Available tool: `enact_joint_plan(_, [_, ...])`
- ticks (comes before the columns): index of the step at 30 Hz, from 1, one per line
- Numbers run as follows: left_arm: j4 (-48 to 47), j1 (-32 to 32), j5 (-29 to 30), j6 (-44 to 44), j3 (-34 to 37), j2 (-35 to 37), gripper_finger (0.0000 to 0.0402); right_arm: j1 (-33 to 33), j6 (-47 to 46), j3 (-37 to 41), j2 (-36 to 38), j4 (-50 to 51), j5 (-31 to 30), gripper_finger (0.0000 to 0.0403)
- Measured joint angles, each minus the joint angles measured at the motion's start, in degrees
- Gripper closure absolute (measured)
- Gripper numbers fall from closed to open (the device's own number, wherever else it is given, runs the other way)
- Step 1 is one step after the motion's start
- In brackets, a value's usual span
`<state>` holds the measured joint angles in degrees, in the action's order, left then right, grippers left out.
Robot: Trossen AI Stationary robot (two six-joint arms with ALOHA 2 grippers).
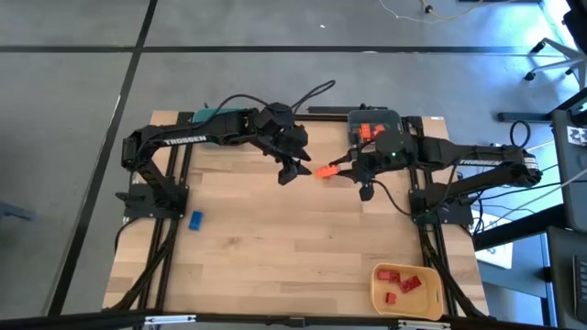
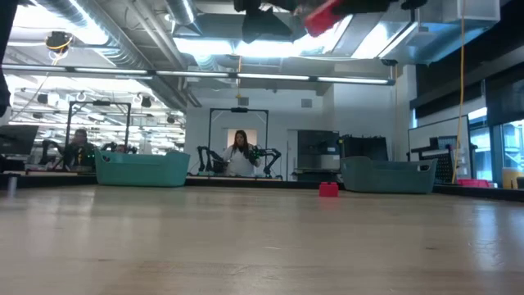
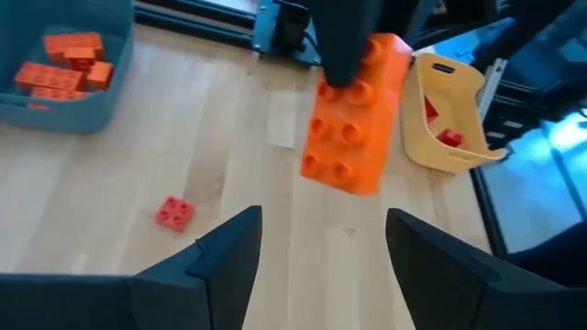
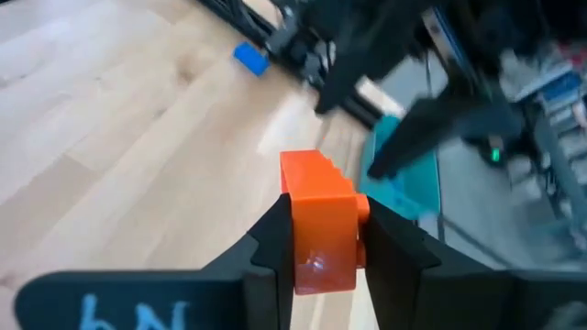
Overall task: Sort & place blocks by color
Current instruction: Put the orange game piece into the blue bin
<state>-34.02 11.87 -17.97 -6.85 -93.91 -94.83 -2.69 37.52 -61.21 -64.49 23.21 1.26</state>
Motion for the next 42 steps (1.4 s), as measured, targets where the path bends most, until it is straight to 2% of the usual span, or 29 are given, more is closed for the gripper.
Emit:
enact_joint_plan(3, [0.0, 0.1, 1.6, 0.4, 0.0, 0.0, 0.0177, -0.7, -3.8, 0.0, 0.9, 2.8, -3.4, 0.0309])
enact_joint_plan(13, [0.1, 0.2, 5.2, 3.0, 0.0, 0.0, 0.0177, -6.5, -24.4, 0.0, 2.8, 16.1, -31.1, 0.0309])
enact_joint_plan(16, [0.2, 0.2, 5.4, 3.2, 0.0, 0.0, 0.0177, -10.2, -30.3, 0.0, 2.5, 21.3, -36.4, 0.0309])
enact_joint_plan(19, [0.2, 0.2, 5.4, 4.6, 0.0, 0.0, 0.0177, -14.9, -36.3, 0.0, 1.5, 25.0, -35.8, 0.0309])
enact_joint_plan(24, [0.2, 0.2, 5.4, 4.8, 0.0, 0.0, 0.0177, -23.7, -43.3, 0.0, -1.4, 28.7, -30.1, 0.0309])
enact_joint_plan(29, [0.2, 0.1, 5.4, 4.6, 0.0, 0.0, 0.0177, -32.8, -45.4, 0.0, -5.9, 28.8, -22.2, 0.0309])
enact_joint_plan(33, [0.2, 0.1, 5.3, 4.6, 0.0, 0.0, 0.0177, -38.5, -46.3, 0.0, -10.5, 28.8, -19.3, 0.0309])
enact_joint_plan(39, [0.2, 0.1, 5.3, 4.6, 0.0, 0.0, 0.0177, -43.3, -43.8, -0.1, -17.8, 27.6, -20.3, 0.0309])
enact_joint_plan(42, [0.2, 0.1, 5.3, 4.6, 0.0, 0.0, 0.0177, -43.7, -42.8, -0.1, -20.9, 26.4, -28.2, 0.0309])
